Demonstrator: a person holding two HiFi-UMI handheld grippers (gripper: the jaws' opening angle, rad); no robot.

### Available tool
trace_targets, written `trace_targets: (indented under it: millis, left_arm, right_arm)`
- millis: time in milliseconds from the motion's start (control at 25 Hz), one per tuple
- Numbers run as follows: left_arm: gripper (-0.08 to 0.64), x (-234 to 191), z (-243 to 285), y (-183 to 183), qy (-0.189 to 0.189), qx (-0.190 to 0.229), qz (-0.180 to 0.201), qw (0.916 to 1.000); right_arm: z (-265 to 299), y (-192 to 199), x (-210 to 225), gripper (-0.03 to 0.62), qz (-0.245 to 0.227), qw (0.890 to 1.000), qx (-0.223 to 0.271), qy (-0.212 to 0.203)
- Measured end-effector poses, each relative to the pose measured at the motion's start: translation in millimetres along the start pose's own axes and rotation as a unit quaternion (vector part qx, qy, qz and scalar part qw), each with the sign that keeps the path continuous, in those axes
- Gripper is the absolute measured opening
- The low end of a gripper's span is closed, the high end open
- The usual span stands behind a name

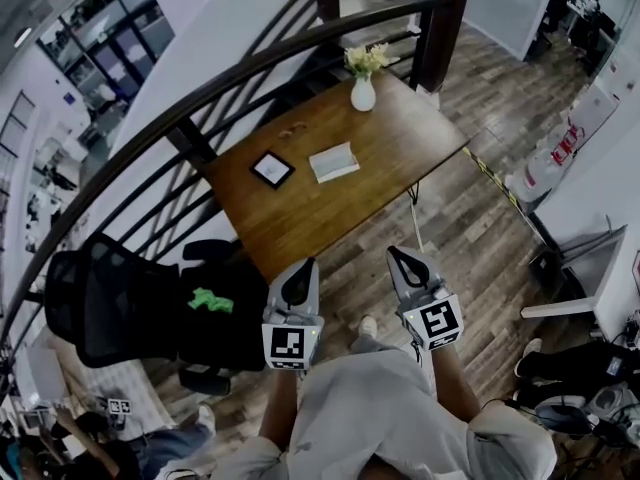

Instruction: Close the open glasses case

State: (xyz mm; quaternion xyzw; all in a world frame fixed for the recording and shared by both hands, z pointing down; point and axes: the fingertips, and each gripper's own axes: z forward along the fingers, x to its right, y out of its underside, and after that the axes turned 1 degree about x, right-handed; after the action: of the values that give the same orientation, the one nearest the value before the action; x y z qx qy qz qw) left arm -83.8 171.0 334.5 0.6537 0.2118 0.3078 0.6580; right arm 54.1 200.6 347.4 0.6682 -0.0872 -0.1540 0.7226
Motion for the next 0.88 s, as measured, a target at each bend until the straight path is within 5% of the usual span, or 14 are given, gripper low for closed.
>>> trace_targets:
  millis: [880]
  left_arm:
    - [0.02, 2.4, 91.5, 11.8, -0.022, -0.031, 0.01, 0.9992]
  right_arm:
    - [58.6, 10.6, 80.0, 0.003, 0.014, 0.999, 0.006, -0.04]
